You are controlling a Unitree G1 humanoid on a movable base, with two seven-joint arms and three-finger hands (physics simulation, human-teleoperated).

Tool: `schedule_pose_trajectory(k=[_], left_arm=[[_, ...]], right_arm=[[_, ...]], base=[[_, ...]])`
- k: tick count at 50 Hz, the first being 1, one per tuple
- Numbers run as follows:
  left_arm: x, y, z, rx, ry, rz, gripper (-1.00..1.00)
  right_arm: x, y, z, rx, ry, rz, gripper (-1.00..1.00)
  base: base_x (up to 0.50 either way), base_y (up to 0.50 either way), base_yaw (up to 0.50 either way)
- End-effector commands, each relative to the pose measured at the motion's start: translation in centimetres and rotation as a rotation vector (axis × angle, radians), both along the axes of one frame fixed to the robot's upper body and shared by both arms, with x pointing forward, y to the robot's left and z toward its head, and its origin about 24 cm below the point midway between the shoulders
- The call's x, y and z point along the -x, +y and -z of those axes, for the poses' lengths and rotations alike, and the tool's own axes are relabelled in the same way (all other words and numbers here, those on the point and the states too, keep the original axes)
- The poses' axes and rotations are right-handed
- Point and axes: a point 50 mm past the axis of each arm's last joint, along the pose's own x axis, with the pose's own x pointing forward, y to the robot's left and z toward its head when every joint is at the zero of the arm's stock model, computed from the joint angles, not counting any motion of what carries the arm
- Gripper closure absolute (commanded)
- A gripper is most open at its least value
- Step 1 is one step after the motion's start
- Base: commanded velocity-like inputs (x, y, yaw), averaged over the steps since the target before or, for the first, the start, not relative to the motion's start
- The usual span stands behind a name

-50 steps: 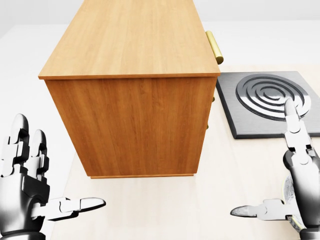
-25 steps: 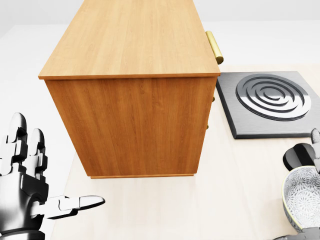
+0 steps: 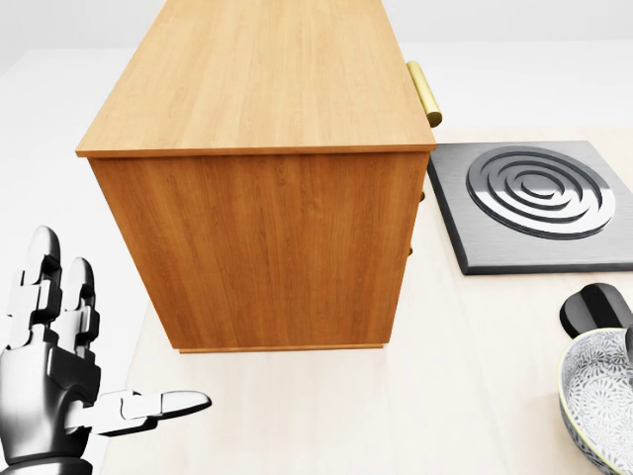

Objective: Put the bowl on the top of the cabinet.

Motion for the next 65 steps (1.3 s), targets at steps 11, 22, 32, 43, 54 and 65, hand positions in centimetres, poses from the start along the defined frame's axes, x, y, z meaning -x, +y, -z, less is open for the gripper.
schedule_pose_trajectory(k=[11,22,32,43,54,65], left_arm=[[0.0,-0.1,0.2,-0.001,0.011,0.006,-1.0],[-0.1,0.0,0.2,0.0,0.007,-0.001,-1.0],[-0.2,0.1,-0.1,0.0,-0.003,-0.01,-1.0],[-0.2,0.1,0.0,-0.001,-0.001,-0.006,-1.0],[-0.2,0.0,0.2,-0.001,0.009,0.001,-1.0],[-0.2,-0.1,0.3,-0.003,0.012,0.007,-1.0]], right_arm=[[1.5,-1.1,2.3,0.04,0.15,0.063,-1.0],[0.9,-1.4,3.4,0.084,0.188,0.072,-1.0],[0.2,-1.5,4.0,0.108,0.195,0.058,-1.0],[-0.3,-1.4,4.9,0.139,0.218,0.042,-1.0],[0.5,-1.7,6.4,0.16,0.295,0.042,0.4],[0.9,-1.7,6.5,0.135,0.314,0.037,1.0]], base=[[0.0,0.0,0.0],[0.0,0.0,0.0],[0.0,0.0,0.0],[0.0,0.0,0.0],[0.0,0.0,0.0],[0.0,0.0,0.0]])
